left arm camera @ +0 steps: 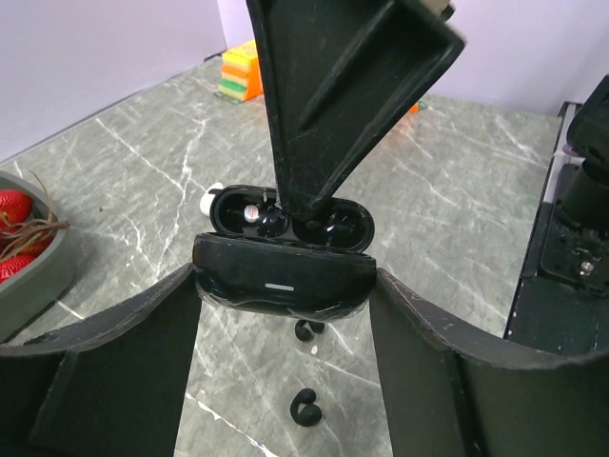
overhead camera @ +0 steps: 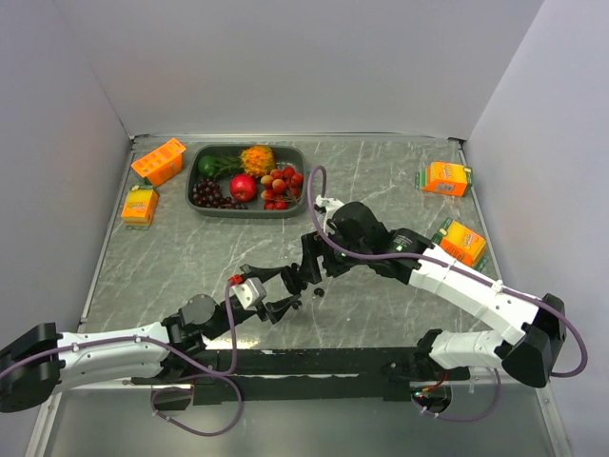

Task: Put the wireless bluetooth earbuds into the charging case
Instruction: Open the charging case, then adjust the charging case.

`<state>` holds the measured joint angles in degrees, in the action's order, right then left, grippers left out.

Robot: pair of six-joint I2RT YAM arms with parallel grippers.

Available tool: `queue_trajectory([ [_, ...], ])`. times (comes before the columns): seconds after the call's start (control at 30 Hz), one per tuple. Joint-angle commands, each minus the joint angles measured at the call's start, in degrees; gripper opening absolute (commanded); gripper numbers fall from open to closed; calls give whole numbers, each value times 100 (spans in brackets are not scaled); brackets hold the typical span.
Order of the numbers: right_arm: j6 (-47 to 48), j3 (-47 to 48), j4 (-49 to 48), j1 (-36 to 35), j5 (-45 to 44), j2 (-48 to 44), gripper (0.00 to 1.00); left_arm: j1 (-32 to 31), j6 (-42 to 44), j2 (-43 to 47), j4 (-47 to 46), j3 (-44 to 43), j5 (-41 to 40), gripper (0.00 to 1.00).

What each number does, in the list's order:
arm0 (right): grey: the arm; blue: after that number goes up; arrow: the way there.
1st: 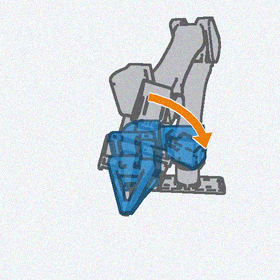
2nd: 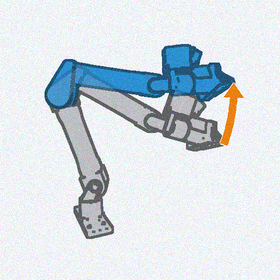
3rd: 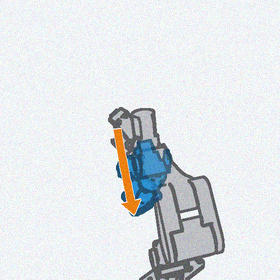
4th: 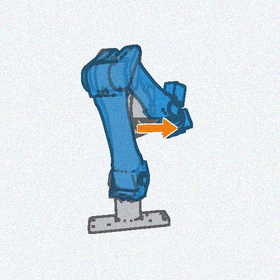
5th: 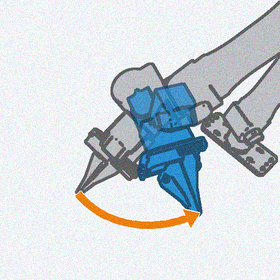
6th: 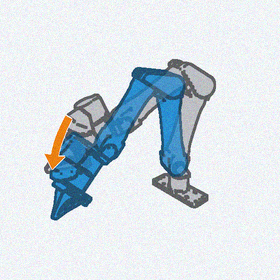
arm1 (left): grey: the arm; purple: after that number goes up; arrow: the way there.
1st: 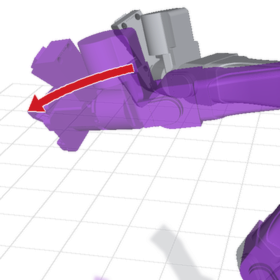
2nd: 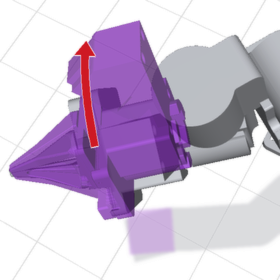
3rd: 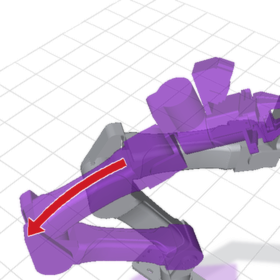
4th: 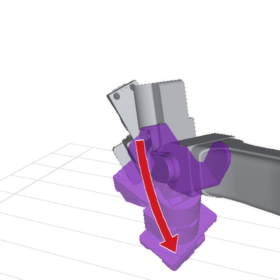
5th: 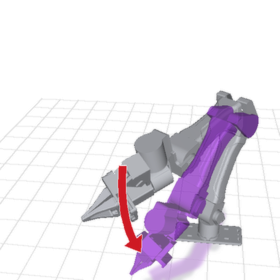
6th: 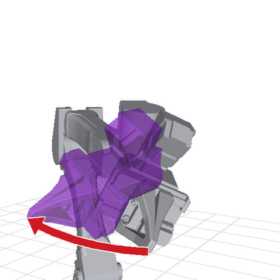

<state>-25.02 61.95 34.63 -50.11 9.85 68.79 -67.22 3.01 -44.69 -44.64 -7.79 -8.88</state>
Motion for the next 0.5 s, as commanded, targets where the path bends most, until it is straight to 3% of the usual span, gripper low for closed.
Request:
queue_trajectory([
  [0.0,-29,150,35,115,-141,-270,82,-37,7,162,-308,6,-87,1],
  [0.23,-267,-43,-685,141,517,-525,82,-54,-37,241,-396,50,-87,1],
  [0.47,-487,-17,-985,221,1010,-271,70,-81,-37,241,-484,23,-52,1],
])
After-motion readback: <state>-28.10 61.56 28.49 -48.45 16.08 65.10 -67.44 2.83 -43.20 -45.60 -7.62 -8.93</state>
